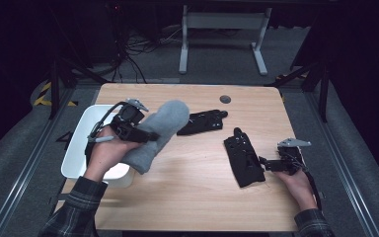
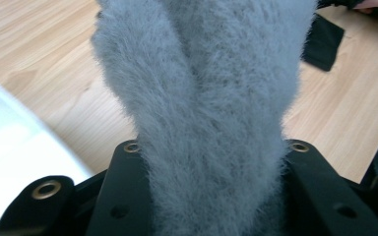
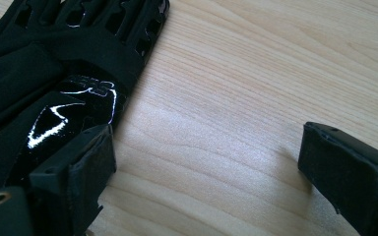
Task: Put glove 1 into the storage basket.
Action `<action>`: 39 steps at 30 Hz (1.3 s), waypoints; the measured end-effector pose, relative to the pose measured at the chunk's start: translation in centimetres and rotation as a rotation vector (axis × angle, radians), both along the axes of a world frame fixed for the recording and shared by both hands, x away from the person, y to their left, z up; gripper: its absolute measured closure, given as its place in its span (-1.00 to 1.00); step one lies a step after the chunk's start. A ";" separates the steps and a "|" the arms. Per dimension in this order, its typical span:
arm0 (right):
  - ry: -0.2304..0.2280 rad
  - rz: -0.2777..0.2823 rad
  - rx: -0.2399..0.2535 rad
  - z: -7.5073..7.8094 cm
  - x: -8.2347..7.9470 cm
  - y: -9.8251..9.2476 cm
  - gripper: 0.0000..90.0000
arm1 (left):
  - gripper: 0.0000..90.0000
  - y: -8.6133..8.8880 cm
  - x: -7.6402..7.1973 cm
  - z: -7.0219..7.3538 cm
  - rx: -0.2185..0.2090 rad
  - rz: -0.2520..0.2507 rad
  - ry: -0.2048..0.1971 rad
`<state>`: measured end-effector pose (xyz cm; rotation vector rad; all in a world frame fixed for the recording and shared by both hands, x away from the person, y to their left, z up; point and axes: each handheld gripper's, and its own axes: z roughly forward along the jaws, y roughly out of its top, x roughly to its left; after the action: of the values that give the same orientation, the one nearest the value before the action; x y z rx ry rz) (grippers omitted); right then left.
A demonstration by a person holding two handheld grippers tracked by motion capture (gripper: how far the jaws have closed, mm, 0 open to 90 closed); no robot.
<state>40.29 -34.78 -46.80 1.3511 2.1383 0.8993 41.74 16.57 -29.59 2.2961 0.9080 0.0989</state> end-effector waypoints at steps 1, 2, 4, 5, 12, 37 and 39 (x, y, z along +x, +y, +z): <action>0.000 0.000 0.000 0.0 0.0 0.0 -0.83 | 0.44 0.5 0.1 0.1 0.000 0.011 0.002; 0.000 0.000 0.000 0.0 0.0 0.0 -0.83 | 0.44 1.0 0.1 0.1 0.001 0.021 0.002; 0.000 -0.001 0.000 0.0 0.0 0.0 -0.83 | 0.44 1.5 0.1 0.2 -0.002 0.032 0.004; 0.001 -0.002 -0.001 0.0 0.0 0.0 -0.83 | 0.44 2.5 0.2 0.2 -0.003 0.054 0.006; 0.002 -0.002 -0.001 0.0 0.0 0.0 -0.84 | 0.44 5.5 0.3 0.0 -0.010 0.124 0.010; 0.003 -0.005 -0.001 0.0 0.0 0.0 -0.85 | 0.44 12.3 3.0 -7.1 0.006 0.314 0.191; 0.003 -0.005 -0.001 0.0 0.0 0.0 -0.85 | 0.44 12.4 3.5 -8.1 0.012 0.326 0.214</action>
<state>40.32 -34.79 -46.81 1.3575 2.1360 0.8951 45.21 29.02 -37.67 2.1794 1.3904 -0.0029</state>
